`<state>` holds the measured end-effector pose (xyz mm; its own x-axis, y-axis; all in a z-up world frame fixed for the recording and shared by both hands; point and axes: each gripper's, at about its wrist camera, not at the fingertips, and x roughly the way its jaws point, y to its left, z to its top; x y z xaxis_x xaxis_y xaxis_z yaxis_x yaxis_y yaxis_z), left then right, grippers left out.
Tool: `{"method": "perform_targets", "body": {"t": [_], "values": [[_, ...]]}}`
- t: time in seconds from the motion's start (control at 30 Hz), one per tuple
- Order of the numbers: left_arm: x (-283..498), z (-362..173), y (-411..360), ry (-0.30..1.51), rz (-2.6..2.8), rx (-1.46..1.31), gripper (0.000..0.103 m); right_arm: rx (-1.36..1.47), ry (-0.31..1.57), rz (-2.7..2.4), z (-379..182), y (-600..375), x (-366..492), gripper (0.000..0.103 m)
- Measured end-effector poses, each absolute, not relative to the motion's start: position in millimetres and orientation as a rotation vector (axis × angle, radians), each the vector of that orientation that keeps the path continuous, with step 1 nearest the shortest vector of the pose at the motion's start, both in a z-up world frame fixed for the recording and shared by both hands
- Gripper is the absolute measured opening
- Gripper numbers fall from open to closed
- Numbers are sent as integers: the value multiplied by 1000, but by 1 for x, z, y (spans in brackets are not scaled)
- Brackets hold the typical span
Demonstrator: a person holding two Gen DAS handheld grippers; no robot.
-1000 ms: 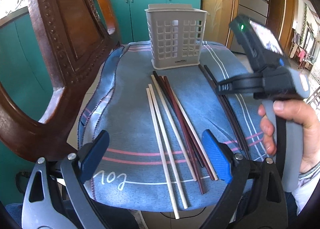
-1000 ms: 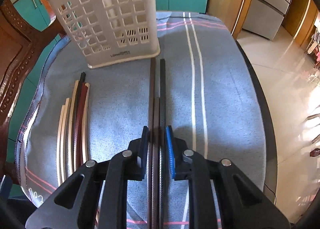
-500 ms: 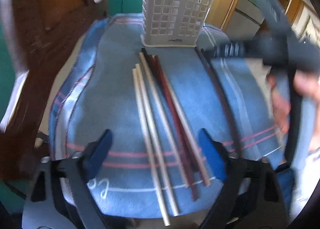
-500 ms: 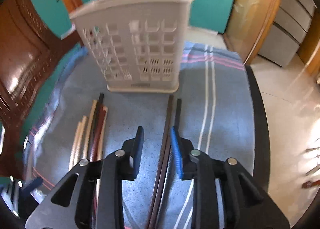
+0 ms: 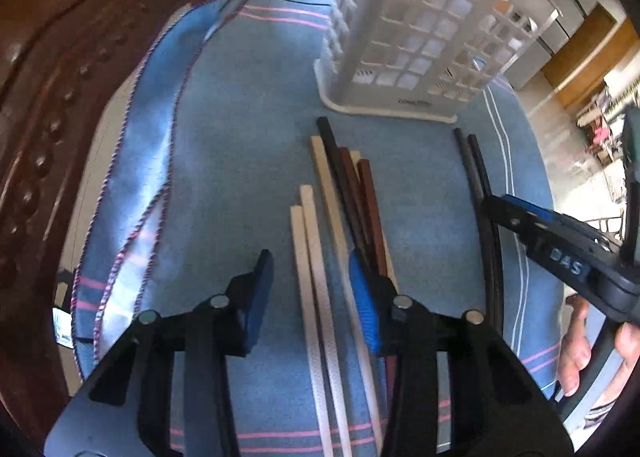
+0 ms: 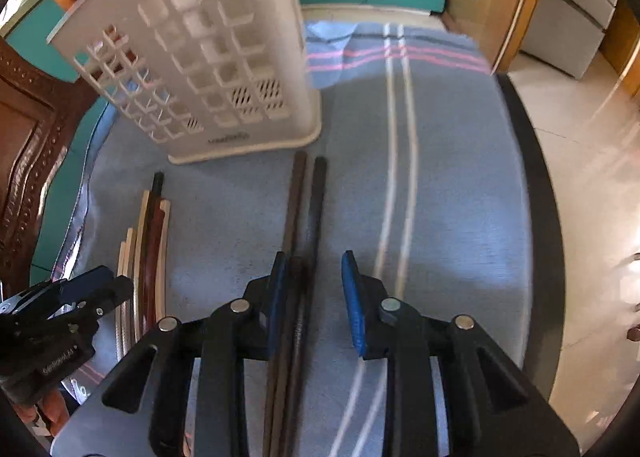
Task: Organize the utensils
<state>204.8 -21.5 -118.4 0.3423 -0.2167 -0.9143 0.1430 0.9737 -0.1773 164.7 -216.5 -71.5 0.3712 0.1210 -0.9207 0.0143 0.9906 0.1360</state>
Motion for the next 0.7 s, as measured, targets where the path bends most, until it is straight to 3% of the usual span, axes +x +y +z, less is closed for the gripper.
{"method": "perform_targets", "body": {"t": [0.13,0.17,0.23,0.3,0.7], "values": [[203,-121,-31,1187,-280,-45,23,167,1202,78,-75,-210,171,18],[203,-118,-34,1186,-283,-43,22,178,1195,86,-73,-211,173,9],[204,-119,-34,1183,-294,-59,19,172,1177,91,-68,-212,172,6],[204,-116,-33,1164,-288,-70,9,178,1163,76,-63,-215,170,6],[210,-95,-22,1113,-205,-19,12,178,1170,4,-60,-237,168,7]]}}
